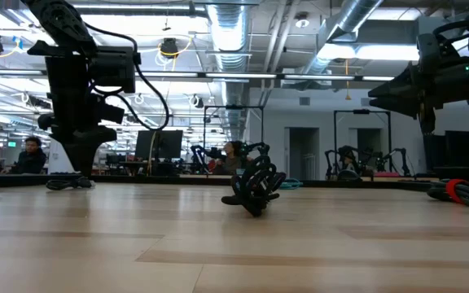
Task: Pick and place USB-C Cables
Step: Put the left black charger cable into the yellow bin
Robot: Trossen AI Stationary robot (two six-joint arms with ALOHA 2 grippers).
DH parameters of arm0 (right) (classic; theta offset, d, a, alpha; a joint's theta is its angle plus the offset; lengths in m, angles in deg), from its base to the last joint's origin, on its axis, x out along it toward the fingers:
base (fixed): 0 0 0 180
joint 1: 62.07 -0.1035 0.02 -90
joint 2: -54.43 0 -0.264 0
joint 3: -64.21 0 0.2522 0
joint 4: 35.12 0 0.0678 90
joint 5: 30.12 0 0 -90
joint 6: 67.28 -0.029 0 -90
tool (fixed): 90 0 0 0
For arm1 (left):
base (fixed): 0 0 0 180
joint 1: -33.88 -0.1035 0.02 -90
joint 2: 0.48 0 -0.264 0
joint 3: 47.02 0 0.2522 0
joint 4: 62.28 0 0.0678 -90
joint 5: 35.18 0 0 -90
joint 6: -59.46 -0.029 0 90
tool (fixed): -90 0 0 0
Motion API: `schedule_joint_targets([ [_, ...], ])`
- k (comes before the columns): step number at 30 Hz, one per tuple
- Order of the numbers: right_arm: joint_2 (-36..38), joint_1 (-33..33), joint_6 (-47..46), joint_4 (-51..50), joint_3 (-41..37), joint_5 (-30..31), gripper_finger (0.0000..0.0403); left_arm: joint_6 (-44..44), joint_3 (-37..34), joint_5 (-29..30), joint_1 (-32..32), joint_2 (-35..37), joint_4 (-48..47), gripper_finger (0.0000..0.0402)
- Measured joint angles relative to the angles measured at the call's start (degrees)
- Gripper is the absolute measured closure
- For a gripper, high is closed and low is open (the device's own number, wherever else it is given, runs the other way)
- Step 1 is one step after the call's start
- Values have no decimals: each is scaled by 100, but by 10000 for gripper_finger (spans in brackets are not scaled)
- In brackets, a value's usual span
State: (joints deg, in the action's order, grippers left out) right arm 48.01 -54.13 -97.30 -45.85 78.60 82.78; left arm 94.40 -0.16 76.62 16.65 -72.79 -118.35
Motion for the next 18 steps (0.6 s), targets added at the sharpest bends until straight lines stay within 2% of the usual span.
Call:
schedule_joint_targets([
  [11, 0, -9, -12, 0, 0, -10, 275, 277, 5, 103, 48, 2, -379, 237],
  [18, 0, -9, -13, 0, 0, -22, 275, 305, -510, -68, 34, 7, 288, 237],
])
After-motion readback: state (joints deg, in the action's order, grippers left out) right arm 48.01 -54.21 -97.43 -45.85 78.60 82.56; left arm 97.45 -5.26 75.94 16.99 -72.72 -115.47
